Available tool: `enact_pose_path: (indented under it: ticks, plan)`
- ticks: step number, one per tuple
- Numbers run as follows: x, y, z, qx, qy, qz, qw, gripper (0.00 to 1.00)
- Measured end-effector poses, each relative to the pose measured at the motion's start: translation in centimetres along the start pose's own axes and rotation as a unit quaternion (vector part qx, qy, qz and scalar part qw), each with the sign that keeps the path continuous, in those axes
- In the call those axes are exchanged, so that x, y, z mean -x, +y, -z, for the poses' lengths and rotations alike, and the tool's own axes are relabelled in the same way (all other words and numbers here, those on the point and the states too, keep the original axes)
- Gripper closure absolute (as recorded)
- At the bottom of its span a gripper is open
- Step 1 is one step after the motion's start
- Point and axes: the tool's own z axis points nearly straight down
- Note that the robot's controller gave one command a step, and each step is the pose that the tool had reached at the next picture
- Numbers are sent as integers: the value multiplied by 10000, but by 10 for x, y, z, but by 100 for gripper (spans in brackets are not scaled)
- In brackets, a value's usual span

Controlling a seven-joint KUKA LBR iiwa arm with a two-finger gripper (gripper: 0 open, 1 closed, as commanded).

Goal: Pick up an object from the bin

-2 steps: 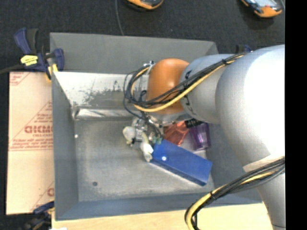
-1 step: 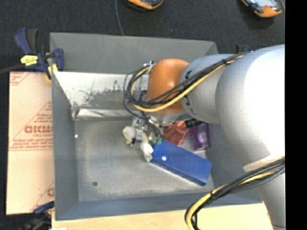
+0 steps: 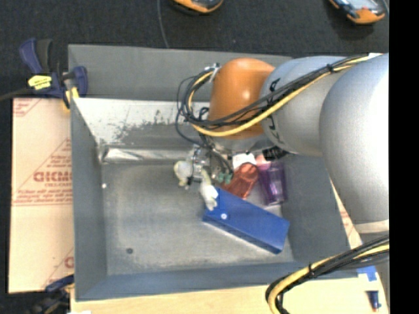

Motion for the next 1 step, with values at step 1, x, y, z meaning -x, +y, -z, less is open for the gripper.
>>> enact_pose_path:
  ticks: [1]
  plan:
    - [-8, -2, 83, -4, 29, -49, 10000, 100]
